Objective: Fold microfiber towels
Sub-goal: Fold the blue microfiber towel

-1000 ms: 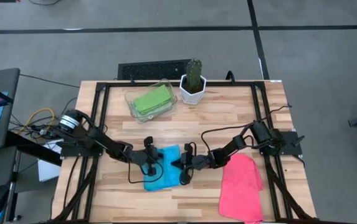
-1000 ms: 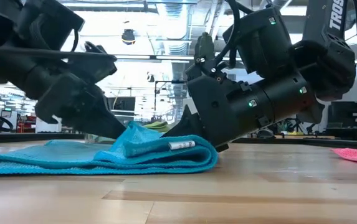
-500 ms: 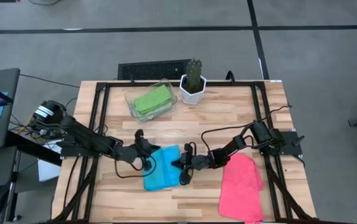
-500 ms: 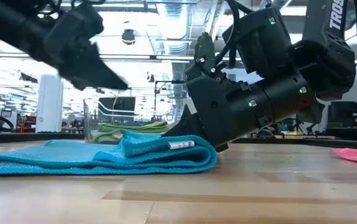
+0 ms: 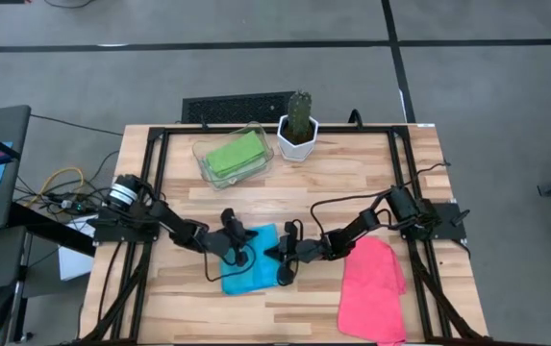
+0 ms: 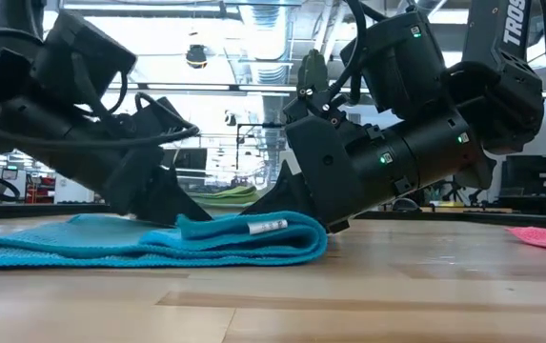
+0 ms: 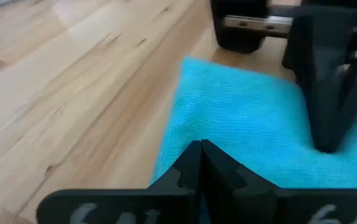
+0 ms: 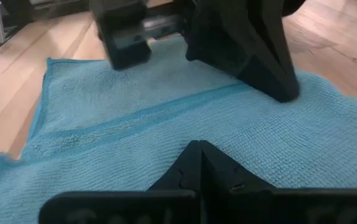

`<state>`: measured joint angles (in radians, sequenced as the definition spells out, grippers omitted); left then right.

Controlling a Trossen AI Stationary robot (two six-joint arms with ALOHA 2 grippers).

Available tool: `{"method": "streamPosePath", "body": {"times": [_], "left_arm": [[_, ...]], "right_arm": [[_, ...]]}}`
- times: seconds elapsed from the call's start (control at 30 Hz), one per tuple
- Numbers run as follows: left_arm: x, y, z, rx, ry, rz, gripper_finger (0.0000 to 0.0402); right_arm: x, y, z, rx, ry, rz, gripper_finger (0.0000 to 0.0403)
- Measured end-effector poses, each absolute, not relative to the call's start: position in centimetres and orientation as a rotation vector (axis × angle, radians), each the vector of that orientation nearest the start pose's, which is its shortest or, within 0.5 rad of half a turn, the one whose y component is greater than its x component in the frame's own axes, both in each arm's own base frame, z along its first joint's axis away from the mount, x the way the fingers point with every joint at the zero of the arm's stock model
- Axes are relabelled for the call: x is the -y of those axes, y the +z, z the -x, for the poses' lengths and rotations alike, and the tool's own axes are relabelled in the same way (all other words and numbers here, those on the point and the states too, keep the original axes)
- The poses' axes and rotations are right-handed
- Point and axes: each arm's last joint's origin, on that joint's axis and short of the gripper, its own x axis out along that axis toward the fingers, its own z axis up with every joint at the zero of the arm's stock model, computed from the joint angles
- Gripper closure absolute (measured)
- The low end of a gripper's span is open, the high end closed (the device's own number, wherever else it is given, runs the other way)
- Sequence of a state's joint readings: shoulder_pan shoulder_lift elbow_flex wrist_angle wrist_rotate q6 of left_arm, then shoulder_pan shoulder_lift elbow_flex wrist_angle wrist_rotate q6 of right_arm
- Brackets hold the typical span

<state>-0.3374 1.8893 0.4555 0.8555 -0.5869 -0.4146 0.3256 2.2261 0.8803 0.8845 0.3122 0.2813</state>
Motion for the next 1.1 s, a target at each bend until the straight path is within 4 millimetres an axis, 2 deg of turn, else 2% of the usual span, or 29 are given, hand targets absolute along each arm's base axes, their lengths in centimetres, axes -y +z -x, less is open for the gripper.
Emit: {"method": "streamPosePath", "body": {"times": [0.23, 0.37, 0.47, 0.6, 0.7, 0.97, 1.1], "left_arm": [[7.5, 6.6, -26.2, -0.475, 0.372, 0.168, 0.0402], [7.6, 6.7, -26.4, -0.484, 0.365, 0.141, 0.0402], [7.6, 6.7, -26.5, -0.488, 0.358, 0.123, 0.0402], [7.6, 6.7, -26.5, -0.49, 0.357, 0.12, 0.0402], [7.6, 6.7, -26.5, -0.49, 0.356, 0.12, 0.0402], [7.6, 6.7, -26.5, -0.493, 0.352, 0.114, 0.0402], [7.6, 6.7, -26.5, -0.492, 0.352, 0.113, 0.0402]], "right_arm": [[-11.3, 5.0, -36.3, -0.405, -0.036, -0.107, 0.0379], [-10.8, 7.5, -36.5, -0.357, -0.039, -0.01, 0.0382], [-9.4, 9.7, -37.1, -0.302, -0.09, 0.029, 0.0382], [-6.9, 9.1, -37.5, -0.343, -0.131, 0.03, 0.0381], [-5.9, 8.5, -37.6, -0.371, -0.07, -0.042, 0.0383], [-8.6, 8.2, -36.7, -0.393, 0.054, -0.087, 0.0379], [-9.5, 7.9, -36.4, -0.423, 0.033, -0.104, 0.0367]]}}
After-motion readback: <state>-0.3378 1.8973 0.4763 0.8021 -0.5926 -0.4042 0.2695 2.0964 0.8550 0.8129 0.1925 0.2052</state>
